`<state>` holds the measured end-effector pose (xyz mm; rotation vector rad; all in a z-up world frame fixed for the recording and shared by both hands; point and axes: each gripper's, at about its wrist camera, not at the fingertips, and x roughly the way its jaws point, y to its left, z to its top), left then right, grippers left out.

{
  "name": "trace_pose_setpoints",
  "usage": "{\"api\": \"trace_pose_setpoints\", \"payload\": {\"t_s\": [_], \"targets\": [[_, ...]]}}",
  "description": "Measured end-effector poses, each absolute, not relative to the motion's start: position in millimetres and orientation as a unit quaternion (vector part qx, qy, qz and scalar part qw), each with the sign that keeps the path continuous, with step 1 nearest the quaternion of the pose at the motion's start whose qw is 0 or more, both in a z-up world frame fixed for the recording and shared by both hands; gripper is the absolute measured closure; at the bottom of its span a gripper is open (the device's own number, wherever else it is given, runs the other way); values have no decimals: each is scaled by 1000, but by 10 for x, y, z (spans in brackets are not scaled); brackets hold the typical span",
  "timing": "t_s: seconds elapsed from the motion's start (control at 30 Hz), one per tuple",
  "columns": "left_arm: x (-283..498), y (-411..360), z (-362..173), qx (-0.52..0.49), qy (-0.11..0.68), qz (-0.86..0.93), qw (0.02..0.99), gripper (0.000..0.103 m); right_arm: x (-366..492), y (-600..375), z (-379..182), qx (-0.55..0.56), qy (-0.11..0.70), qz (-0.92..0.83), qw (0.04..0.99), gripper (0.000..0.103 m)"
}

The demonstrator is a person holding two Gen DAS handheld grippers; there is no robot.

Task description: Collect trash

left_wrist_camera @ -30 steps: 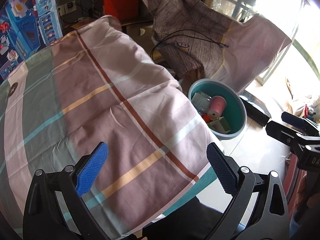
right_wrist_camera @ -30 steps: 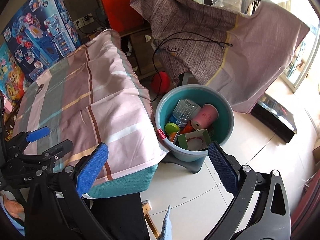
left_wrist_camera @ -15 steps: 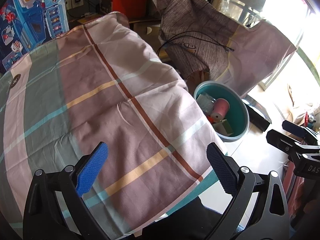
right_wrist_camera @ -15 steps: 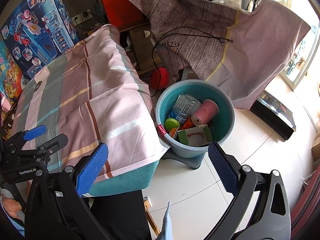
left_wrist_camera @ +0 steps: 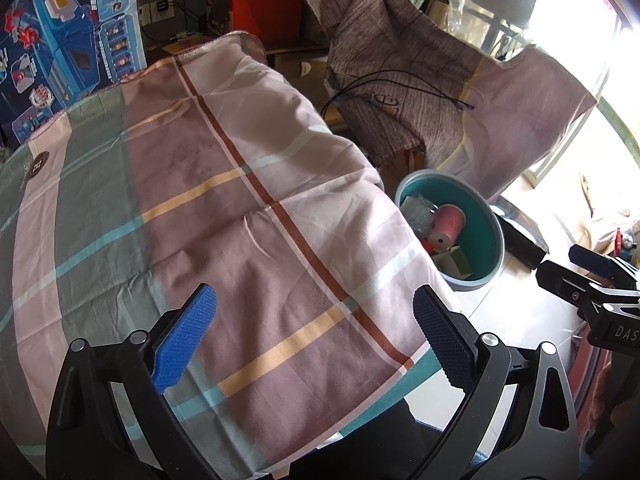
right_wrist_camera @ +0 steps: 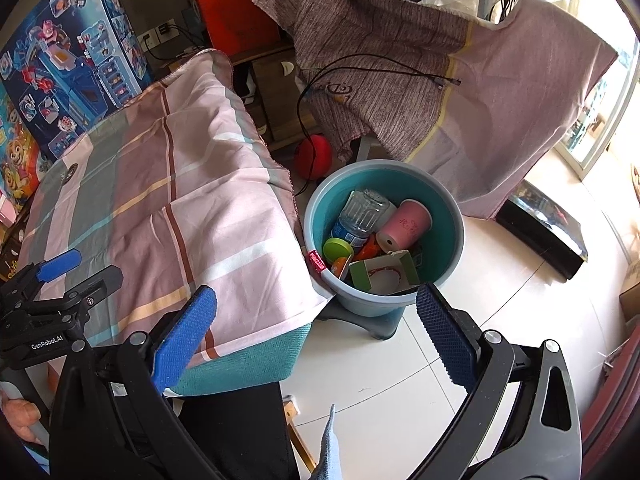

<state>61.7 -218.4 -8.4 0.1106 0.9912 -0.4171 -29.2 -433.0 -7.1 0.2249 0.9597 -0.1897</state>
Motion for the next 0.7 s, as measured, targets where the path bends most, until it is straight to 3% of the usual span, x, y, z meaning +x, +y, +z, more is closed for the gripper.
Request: {"api": "trace_pose_setpoints", "payload": {"t_s": [0.7], "targets": [[653,-2166,-173,62,479,-193,854,4,-290,-4354,-91,104,456,-101,878,7]]}}
